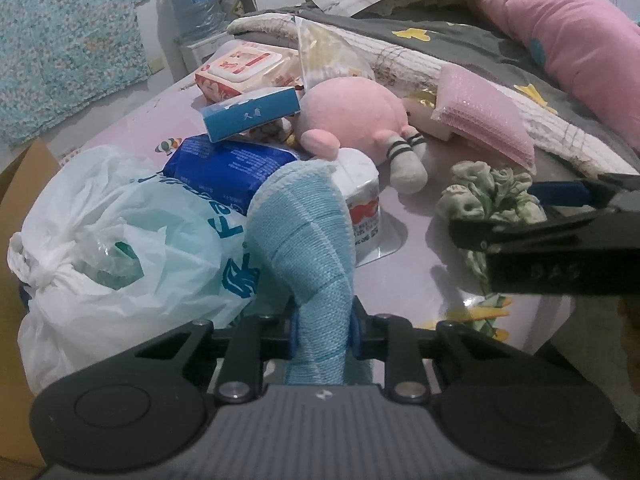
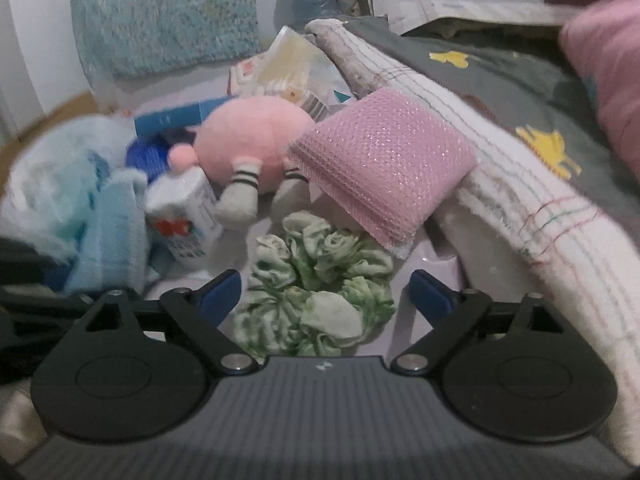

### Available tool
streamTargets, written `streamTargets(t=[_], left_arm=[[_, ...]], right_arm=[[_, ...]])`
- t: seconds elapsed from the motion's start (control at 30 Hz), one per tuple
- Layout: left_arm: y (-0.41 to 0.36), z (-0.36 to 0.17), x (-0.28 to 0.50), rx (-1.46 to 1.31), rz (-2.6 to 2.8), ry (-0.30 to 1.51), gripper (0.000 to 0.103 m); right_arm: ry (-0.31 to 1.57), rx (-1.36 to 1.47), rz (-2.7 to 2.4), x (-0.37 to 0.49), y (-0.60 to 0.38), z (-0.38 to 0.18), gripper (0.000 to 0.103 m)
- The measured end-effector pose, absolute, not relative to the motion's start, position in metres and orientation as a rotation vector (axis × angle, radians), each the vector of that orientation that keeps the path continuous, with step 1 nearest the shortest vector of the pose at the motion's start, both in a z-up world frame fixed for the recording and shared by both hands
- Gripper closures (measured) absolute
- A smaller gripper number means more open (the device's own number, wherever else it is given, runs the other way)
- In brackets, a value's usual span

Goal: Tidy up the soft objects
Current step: 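Grasp the light-blue towel with the left tool while the right tool grasps the green scrunchie, then carry the towel and scrunchie into the cardboard box and open both tools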

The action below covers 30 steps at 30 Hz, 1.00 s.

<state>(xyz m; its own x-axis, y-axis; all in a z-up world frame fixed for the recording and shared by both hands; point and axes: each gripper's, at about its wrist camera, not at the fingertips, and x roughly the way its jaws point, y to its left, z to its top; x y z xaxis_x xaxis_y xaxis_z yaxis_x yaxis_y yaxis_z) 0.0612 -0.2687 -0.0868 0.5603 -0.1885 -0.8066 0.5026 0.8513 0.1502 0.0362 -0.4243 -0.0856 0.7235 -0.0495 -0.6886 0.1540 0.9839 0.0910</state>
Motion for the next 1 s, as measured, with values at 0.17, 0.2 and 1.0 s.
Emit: streamTargets(t=[0.17, 0.2, 1.0], left_arm=[[-0.265, -0.086, 0.060, 0.376, -0.425, 0.890, 0.079], [-0.265, -0.085, 0.060, 0.373, -0.427, 0.890, 0.079], [-0.217, -0.021, 0.033, 0.159, -0.580, 0.777, 0.080]], right_arm=[[0.769, 0.055, -0.150, 0.033, -0.414, -0.087, 0.032], [0.771, 0.041, -0.160, 0.033, -0.412, -0.087, 0.038], [0.610, 0.741, 0.132, 0.009, -0.429, -0.059, 0.078]])
